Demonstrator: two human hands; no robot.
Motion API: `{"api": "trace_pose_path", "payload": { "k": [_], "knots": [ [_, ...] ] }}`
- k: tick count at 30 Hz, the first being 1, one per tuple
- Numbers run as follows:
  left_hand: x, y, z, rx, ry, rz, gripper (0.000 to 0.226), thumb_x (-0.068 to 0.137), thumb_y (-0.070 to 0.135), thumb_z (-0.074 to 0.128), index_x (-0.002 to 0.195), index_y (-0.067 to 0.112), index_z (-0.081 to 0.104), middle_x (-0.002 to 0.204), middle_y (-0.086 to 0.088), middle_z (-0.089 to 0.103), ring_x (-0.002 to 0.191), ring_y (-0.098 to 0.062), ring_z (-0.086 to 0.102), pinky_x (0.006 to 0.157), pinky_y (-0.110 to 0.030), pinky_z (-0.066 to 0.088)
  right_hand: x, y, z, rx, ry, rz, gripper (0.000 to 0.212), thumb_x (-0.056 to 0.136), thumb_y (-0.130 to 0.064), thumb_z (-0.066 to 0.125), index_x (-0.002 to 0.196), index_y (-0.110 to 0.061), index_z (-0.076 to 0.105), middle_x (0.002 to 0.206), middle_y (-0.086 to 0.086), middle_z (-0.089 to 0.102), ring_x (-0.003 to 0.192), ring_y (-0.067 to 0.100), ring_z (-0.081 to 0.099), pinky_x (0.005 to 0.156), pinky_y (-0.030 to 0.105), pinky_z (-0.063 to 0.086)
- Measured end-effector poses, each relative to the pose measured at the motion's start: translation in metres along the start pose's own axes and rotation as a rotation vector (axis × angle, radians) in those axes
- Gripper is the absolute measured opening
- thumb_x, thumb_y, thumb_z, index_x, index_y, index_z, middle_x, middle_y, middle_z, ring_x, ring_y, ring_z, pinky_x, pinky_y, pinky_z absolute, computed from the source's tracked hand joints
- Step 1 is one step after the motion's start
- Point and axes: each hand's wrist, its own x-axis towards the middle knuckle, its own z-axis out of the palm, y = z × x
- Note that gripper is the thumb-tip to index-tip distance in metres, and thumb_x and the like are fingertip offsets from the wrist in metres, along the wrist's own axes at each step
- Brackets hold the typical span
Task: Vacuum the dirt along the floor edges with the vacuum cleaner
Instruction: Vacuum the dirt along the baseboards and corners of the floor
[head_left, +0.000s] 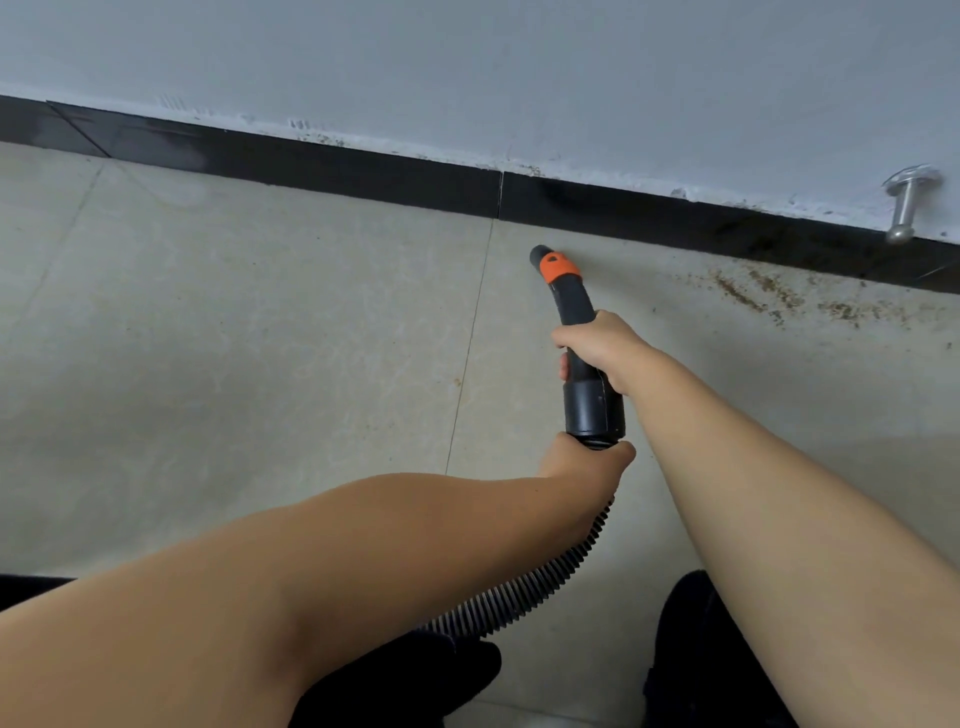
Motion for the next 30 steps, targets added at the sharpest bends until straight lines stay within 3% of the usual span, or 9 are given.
{"api": "trace_pose_path", "payload": {
  "k": [4, 9, 13, 21, 24, 30],
  "knots": [
    [-0.007, 0.005, 0.012, 0.064, -0.053, 0.033, 0.020, 0.081, 0.023, 0.064, 0.096, 0.015, 0.053, 0.075, -0.005, 0.055, 0.063, -0.021, 0.052, 0.061, -0.028, 0.045, -0.004, 0.011, -0.028, 0.103, 0.100, 0.041, 0.017, 0.080, -0.004, 0.056, 0.094, -0.007, 0.048, 0.057, 0.009, 0.060, 0.044, 0.019, 0.058, 0.055, 0.029, 0.052],
    [-0.017, -0.007, 0.013, -0.020, -0.021, 0.028, 0.021, 0.080, 0.024, 0.064, 0.095, 0.014, 0.051, 0.077, -0.007, 0.054, 0.067, -0.024, 0.050, 0.063, -0.031, 0.043, -0.016, 0.006, -0.012, -0.053, -0.093, 0.020, 0.014, 0.079, -0.007, 0.056, 0.089, -0.010, 0.048, 0.051, 0.005, 0.061, 0.044, 0.018, 0.058, 0.054, 0.027, 0.051],
    [-0.022, -0.010, 0.014, -0.064, -0.038, 0.016, 0.022, 0.081, 0.024, 0.064, 0.094, 0.015, 0.050, 0.076, -0.007, 0.052, 0.066, -0.022, 0.049, 0.061, -0.030, 0.042, -0.021, 0.006, -0.008, -0.098, -0.110, 0.020, 0.016, 0.078, -0.008, 0.057, 0.092, -0.010, 0.048, 0.052, 0.006, 0.062, 0.046, 0.018, 0.058, 0.058, 0.031, 0.052],
    [-0.040, -0.020, 0.051, 0.090, -0.323, -0.002, 0.011, 0.083, 0.019, 0.059, 0.089, 0.015, 0.049, 0.065, -0.002, 0.044, 0.052, -0.014, 0.041, 0.043, -0.018, 0.033, -0.046, 0.052, -0.073, 0.076, 0.150, 0.186, 0.016, 0.079, -0.006, 0.058, 0.089, -0.009, 0.048, 0.051, 0.007, 0.059, 0.044, 0.020, 0.058, 0.053, 0.030, 0.052],
    [-0.042, -0.023, 0.061, 0.159, -0.362, -0.046, 0.018, 0.082, 0.021, 0.059, 0.097, 0.017, 0.051, 0.066, -0.001, 0.046, 0.051, -0.013, 0.042, 0.040, -0.015, 0.032, -0.052, 0.068, -0.087, 0.134, 0.227, 0.232, 0.014, 0.080, -0.004, 0.058, 0.089, -0.008, 0.048, 0.055, 0.009, 0.057, 0.044, 0.020, 0.057, 0.054, 0.031, 0.052],
    [-0.032, -0.016, 0.063, 0.215, -0.412, 0.032, 0.019, 0.086, 0.024, 0.062, 0.092, 0.011, 0.050, 0.072, 0.001, 0.051, 0.059, -0.011, 0.048, 0.067, -0.030, 0.046, -0.050, 0.070, -0.098, 0.162, 0.310, 0.273, 0.013, 0.081, -0.003, 0.058, 0.089, -0.008, 0.048, 0.057, 0.009, 0.057, 0.041, 0.018, 0.056, 0.048, 0.027, 0.051]
  ]
}}
